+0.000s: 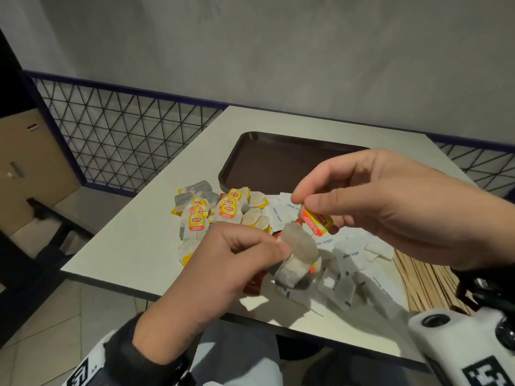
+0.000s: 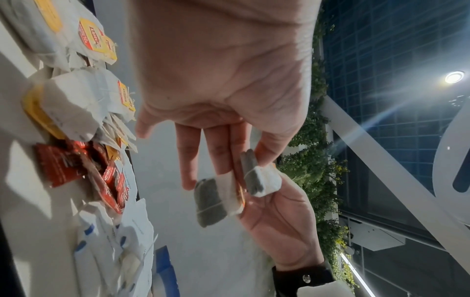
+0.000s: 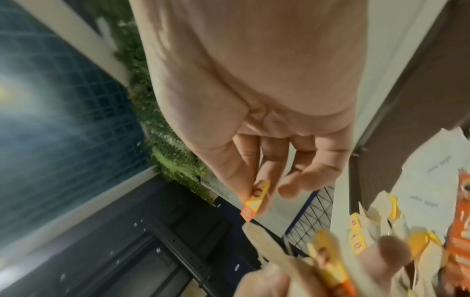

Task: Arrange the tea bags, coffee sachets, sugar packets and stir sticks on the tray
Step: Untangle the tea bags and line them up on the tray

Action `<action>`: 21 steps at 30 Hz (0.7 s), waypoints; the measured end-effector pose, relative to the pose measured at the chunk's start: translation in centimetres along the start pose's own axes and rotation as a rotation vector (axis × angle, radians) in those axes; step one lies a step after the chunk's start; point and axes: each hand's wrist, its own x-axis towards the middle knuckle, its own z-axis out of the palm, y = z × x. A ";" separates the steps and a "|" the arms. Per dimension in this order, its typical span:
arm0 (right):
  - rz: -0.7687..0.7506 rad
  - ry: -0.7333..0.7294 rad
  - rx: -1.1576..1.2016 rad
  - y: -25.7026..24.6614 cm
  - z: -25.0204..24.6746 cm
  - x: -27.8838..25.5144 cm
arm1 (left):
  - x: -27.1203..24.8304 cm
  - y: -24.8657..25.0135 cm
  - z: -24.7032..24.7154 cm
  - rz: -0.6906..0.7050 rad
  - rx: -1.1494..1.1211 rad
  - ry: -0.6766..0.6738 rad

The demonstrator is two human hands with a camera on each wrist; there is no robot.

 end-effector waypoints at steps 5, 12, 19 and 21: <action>-0.076 0.053 -0.068 0.7 0.7 -0.2 | 0.0 0.2 -0.1 0.026 0.019 0.056; 0.004 0.017 0.266 1.6 0.8 -0.1 | -0.1 0.6 0.0 0.029 0.112 0.094; -0.169 0.121 -0.084 2.3 2.1 -0.1 | -0.4 0.6 -0.3 0.057 0.174 0.084; -0.188 0.122 -0.173 2.2 2.3 -0.2 | -0.5 0.7 -0.3 0.070 0.174 0.078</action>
